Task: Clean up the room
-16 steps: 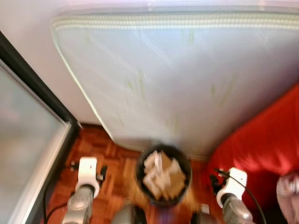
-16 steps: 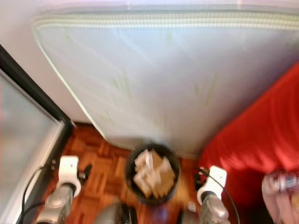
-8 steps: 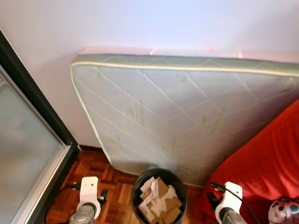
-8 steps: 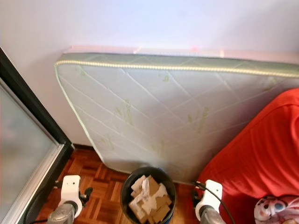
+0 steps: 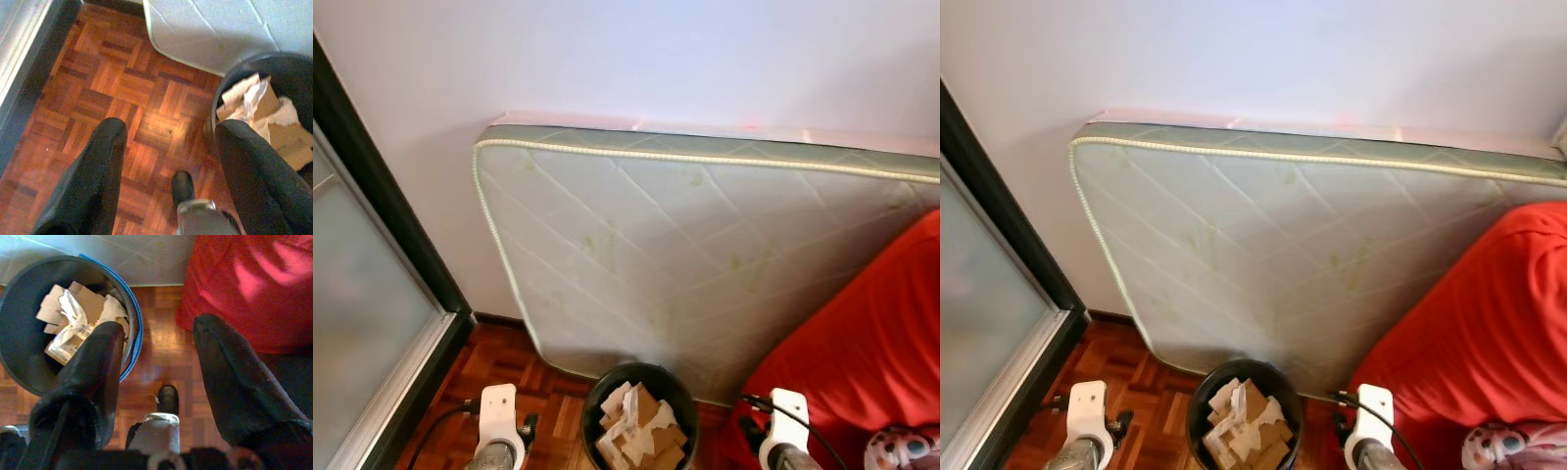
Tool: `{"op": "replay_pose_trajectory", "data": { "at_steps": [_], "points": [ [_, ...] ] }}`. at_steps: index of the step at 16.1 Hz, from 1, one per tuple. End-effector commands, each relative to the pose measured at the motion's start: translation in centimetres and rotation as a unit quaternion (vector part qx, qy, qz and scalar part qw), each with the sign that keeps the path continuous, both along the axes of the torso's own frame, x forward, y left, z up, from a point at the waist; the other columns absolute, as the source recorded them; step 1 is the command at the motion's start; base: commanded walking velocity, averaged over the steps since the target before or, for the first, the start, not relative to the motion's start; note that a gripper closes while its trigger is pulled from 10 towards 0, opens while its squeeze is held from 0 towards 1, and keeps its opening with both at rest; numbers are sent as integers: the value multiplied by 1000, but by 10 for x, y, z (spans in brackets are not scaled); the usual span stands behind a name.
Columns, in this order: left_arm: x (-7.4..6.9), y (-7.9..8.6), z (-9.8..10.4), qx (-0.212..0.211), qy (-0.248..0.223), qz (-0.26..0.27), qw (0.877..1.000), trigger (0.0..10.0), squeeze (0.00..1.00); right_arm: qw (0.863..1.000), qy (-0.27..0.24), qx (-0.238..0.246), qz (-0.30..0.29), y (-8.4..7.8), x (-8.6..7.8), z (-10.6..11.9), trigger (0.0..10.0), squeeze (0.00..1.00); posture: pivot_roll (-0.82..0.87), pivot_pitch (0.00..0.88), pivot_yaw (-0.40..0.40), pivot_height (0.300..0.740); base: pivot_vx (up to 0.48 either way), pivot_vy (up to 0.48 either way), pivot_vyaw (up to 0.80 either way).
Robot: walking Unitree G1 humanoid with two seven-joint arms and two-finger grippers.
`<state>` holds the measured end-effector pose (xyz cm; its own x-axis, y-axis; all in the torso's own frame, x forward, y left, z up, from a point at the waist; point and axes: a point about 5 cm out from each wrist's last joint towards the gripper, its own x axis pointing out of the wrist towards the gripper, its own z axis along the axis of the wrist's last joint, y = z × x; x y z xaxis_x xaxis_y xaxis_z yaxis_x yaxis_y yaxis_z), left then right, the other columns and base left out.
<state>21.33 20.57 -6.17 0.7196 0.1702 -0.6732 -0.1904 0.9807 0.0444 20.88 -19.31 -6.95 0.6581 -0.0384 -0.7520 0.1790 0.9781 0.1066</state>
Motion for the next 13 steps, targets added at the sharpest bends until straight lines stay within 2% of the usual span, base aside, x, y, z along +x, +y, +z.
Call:
{"op": "replay_pose_trajectory", "data": {
  "at_steps": [1,4,8,13],
  "points": [
    [-9,-4,-7,-8,24,4,1000,10000,0,1000,11,-1,3,-1,-4,-2,10000,0,-46,0,-10,740,0,0,-763],
    [-19,-6,-13,-13,41,8,999,10000,0,1000,20,-9,17,-3,-6,-3,10000,0,-40,0,-17,740,0,0,-763],
    [-23,-3,-15,-14,49,11,999,10000,0,999,22,-12,26,-4,-7,-4,10000,0,-37,0,-22,740,0,0,-737],
    [-24,0,-15,-11,52,15,998,10000,0,999,10,-12,35,-3,-3,-1,10000,0,-35,0,-13,740,0,0,0]
  ]
}}
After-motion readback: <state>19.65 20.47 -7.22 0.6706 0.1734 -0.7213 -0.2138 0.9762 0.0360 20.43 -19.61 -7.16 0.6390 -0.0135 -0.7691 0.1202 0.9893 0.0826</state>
